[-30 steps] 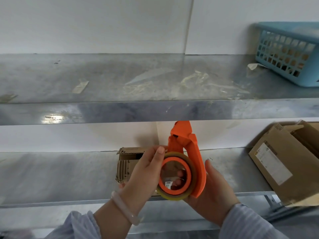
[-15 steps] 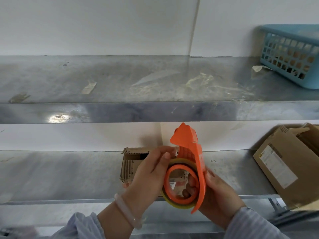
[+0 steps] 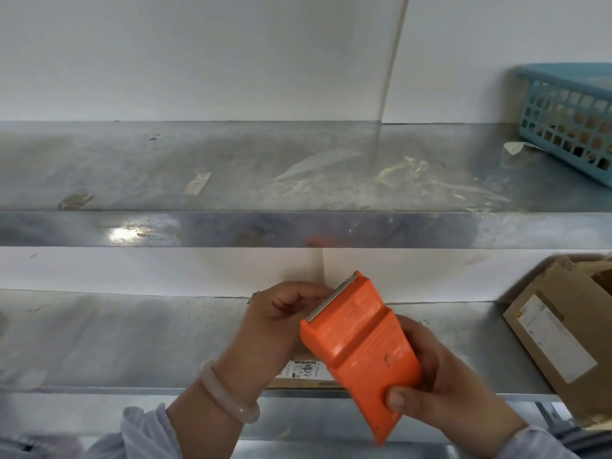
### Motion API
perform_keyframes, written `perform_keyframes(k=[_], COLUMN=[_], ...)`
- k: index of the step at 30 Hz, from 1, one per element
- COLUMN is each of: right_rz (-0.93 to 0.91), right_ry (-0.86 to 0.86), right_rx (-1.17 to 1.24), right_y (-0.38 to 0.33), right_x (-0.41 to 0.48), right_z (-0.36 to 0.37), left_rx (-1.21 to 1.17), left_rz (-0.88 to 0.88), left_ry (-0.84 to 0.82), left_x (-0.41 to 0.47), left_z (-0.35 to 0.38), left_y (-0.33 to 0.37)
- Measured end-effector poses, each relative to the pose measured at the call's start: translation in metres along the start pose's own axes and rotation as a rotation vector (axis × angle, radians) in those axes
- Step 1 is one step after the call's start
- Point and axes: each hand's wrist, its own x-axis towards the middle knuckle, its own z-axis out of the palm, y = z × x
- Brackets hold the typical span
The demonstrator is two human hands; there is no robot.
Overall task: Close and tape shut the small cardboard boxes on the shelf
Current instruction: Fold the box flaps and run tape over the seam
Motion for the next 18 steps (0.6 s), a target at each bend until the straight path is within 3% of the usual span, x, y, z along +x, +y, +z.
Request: perform_keyframes(k=[8,18], right_rz=[-0.004,-0.016], right_ry=[0.023,0.03], right_rx=[-0.266,-0.243], right_y=[0.0,0.0], right_x=[-0.007,-0.009], right_z=[-0.004,-0.001], left_rx=[0.131,0.125], left_rz=[-0.009,-0.032], left_ry=[-0.103,-0.119], left_x=[0.007,0.004], left_z=[-0.007,-0.011], left_y=[0.012,0.007])
